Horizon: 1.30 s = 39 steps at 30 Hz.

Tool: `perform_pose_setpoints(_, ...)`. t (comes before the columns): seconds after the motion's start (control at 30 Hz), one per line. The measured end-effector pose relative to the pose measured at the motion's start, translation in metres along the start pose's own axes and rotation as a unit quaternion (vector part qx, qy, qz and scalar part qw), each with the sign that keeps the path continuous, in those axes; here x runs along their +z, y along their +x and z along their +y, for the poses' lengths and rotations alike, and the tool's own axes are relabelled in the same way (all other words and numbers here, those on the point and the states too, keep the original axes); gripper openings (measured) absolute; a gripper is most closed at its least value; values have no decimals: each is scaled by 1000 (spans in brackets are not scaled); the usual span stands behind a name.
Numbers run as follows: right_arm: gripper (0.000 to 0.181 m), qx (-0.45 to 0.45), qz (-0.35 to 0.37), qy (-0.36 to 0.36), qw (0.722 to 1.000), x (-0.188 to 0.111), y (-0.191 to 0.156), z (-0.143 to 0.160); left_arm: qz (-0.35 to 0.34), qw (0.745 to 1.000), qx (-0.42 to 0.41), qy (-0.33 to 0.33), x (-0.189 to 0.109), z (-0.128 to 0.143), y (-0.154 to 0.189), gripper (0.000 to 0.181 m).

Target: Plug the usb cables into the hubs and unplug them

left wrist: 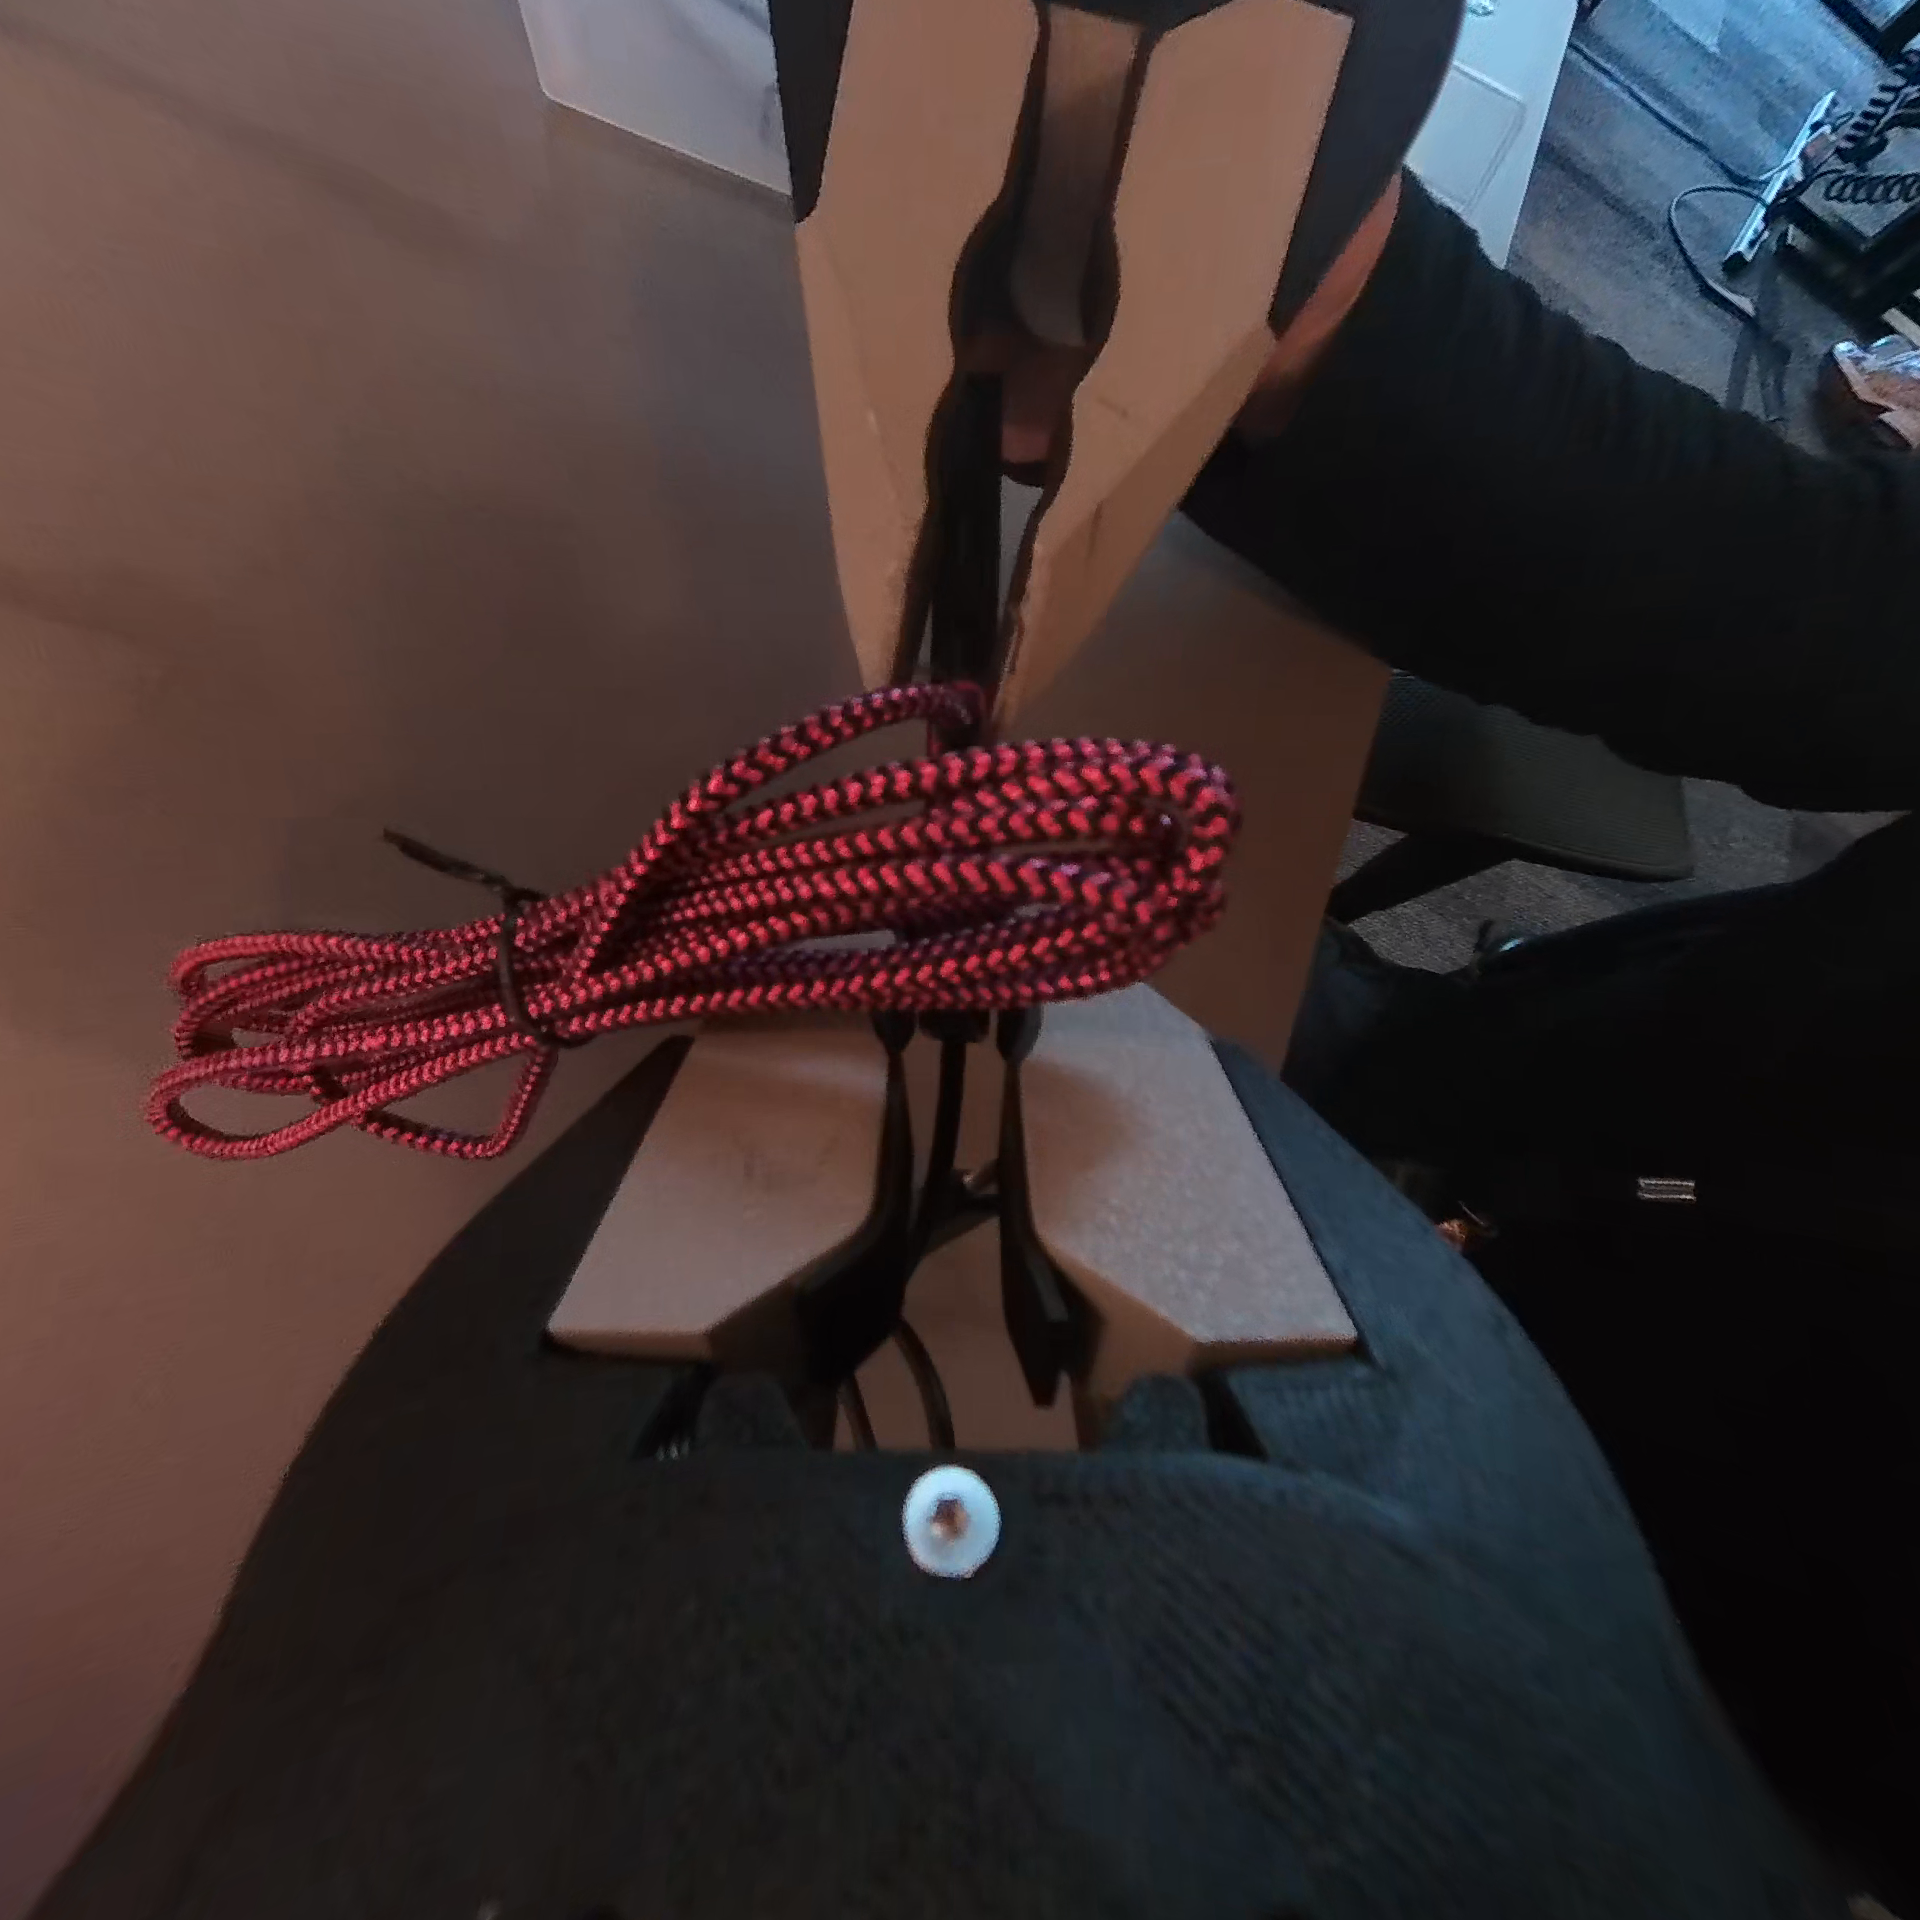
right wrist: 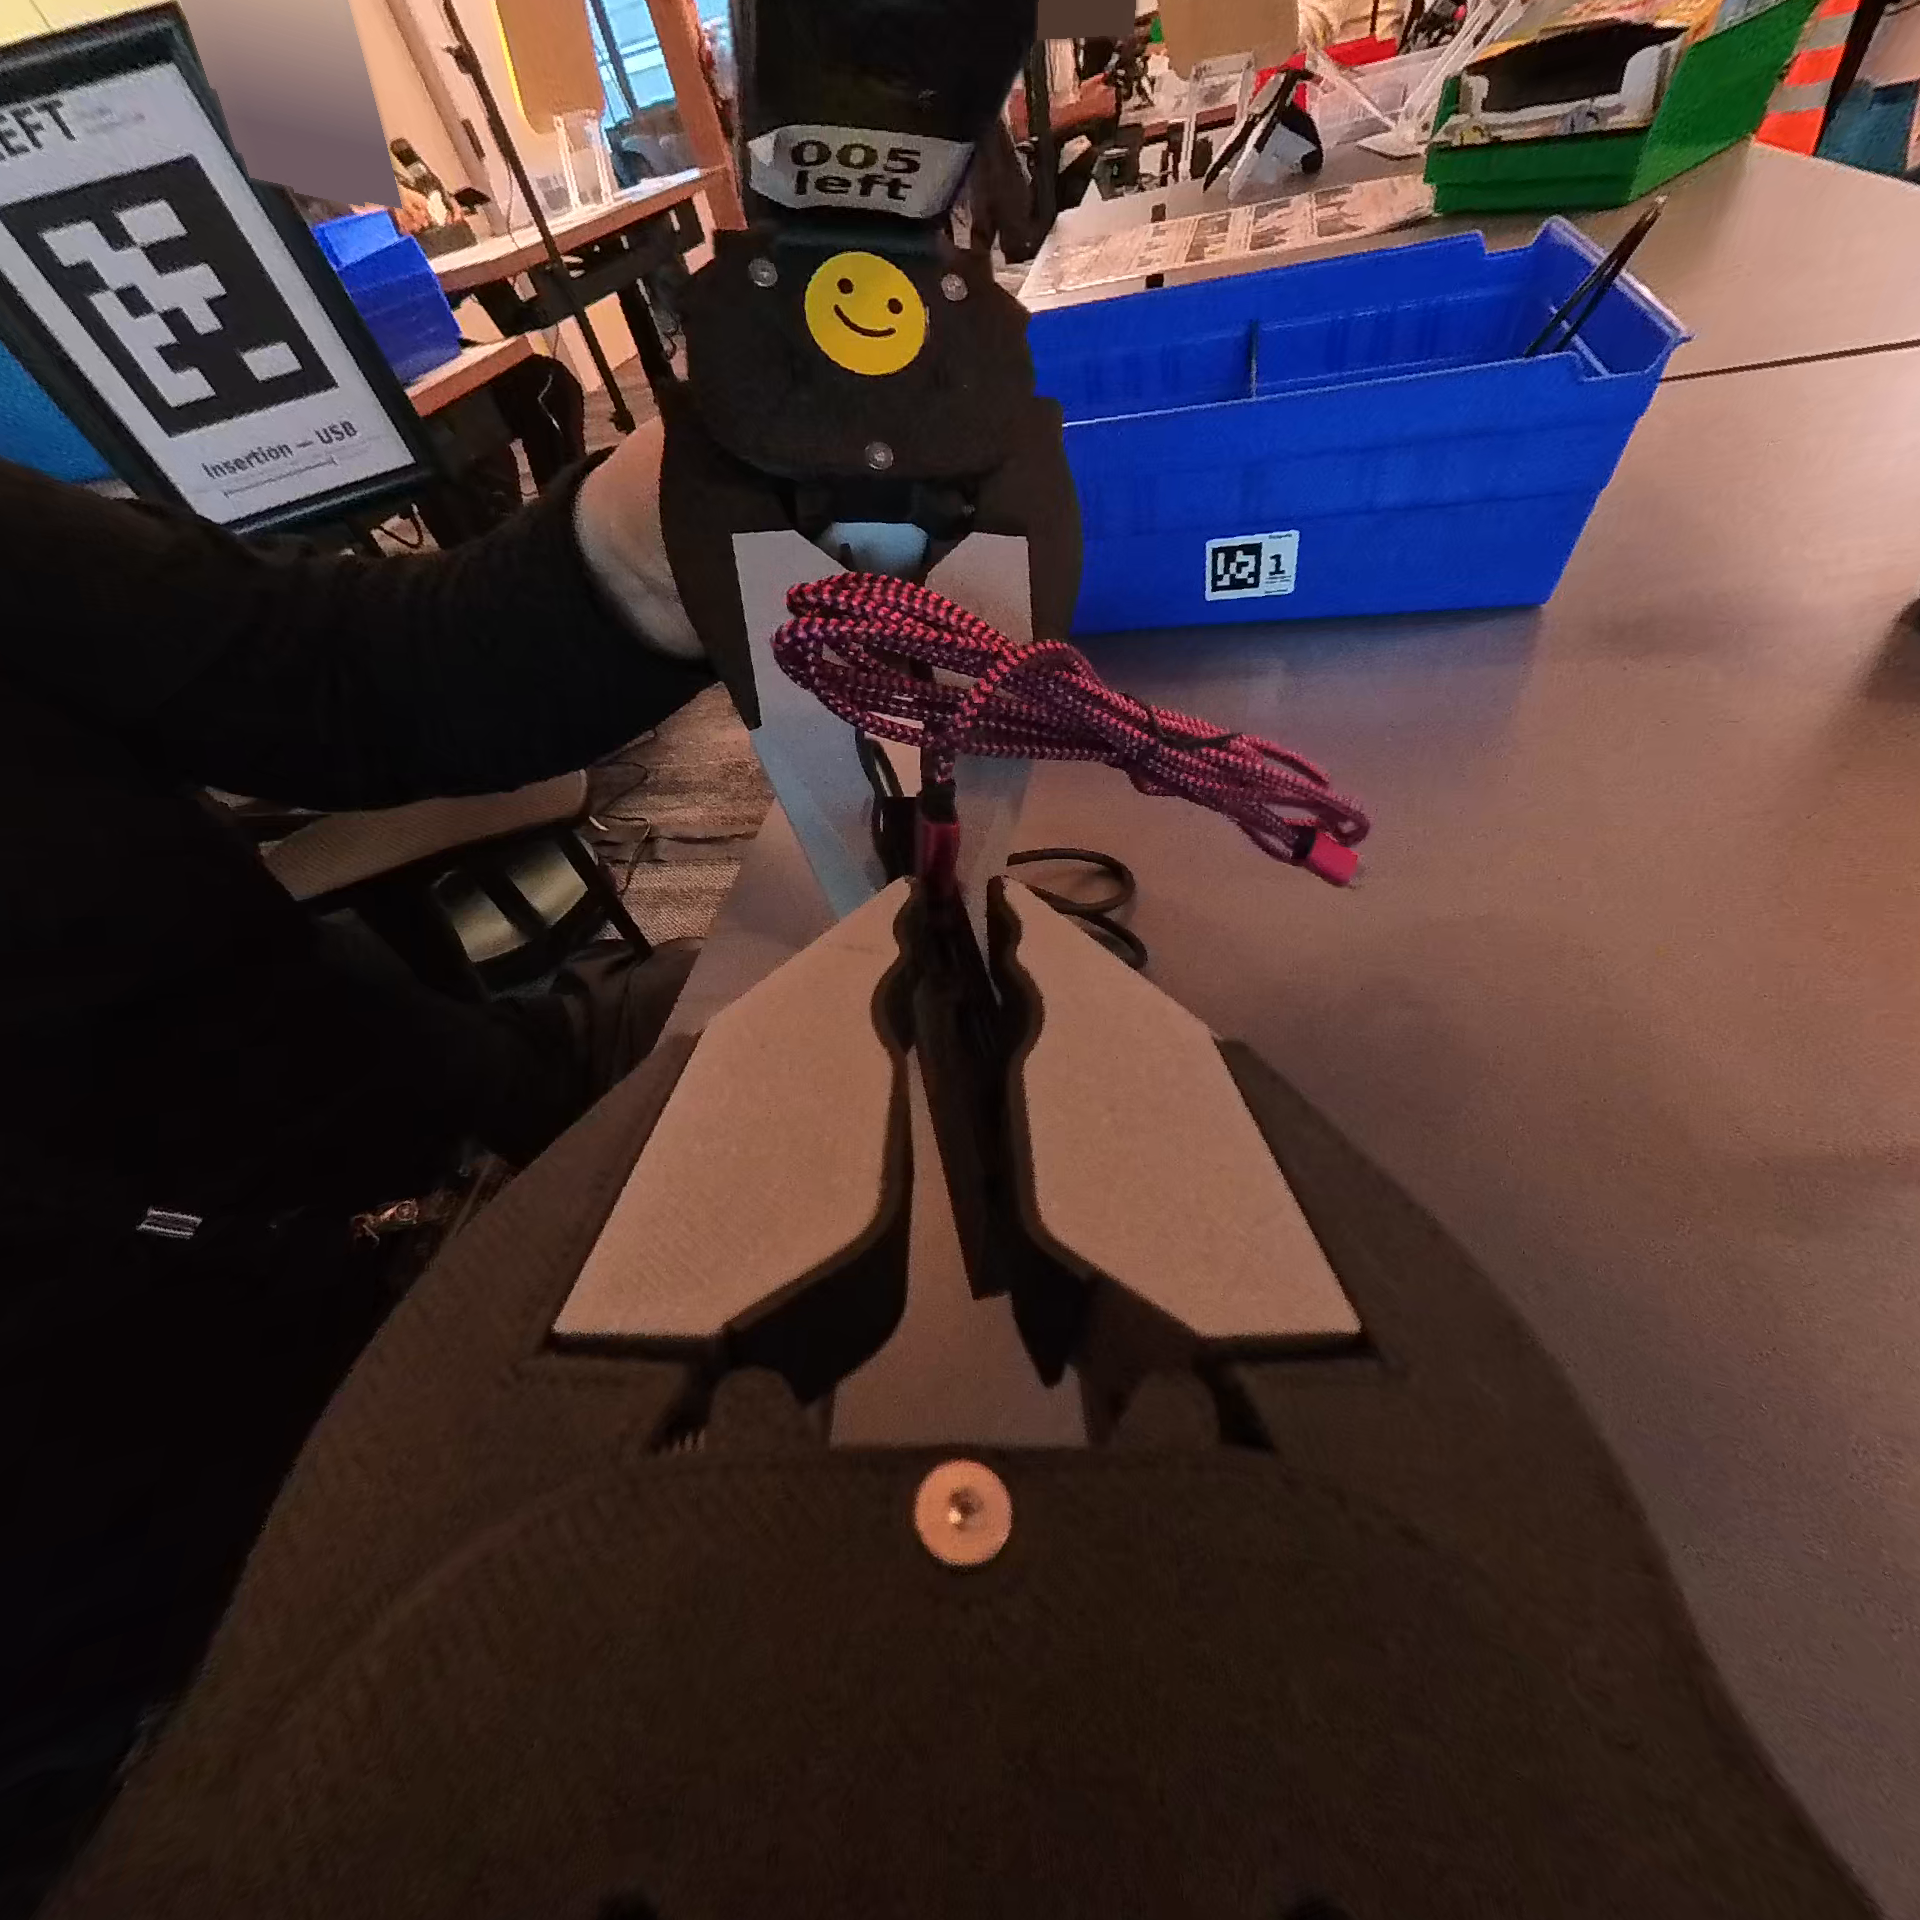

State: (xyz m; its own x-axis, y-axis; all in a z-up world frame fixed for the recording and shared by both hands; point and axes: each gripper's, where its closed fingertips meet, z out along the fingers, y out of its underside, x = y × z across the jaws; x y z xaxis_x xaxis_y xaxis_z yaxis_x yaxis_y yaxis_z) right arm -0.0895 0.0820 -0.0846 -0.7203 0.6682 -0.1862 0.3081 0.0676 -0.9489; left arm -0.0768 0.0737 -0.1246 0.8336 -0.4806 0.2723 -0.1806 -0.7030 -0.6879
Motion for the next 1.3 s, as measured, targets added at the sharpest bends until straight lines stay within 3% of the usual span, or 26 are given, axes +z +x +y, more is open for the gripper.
perform_pose_setpoints(0.13, 14, 14, -26, 34, 999, -6, -6, -11, 6, 1000, 2, 7, 1, -2, 2, 9)
perform_pose_setpoints(0.43, 11, -20, 0, -46, 999, 11, -4, 13, 5, 1000, 6, -1, 6, 3, 0, 9)
perform_pose_setpoints(0.93, 7, 29, -65, 20, 997, 7, -13, -1, 32, 999, 5, 35, 1, -5, 7, 10)
perform_pose_setpoints(1.3, 5, 81, -66, 50, 993, 10, -4, -7, 17, 999, -7, 47, -3, -6, 0, 10)
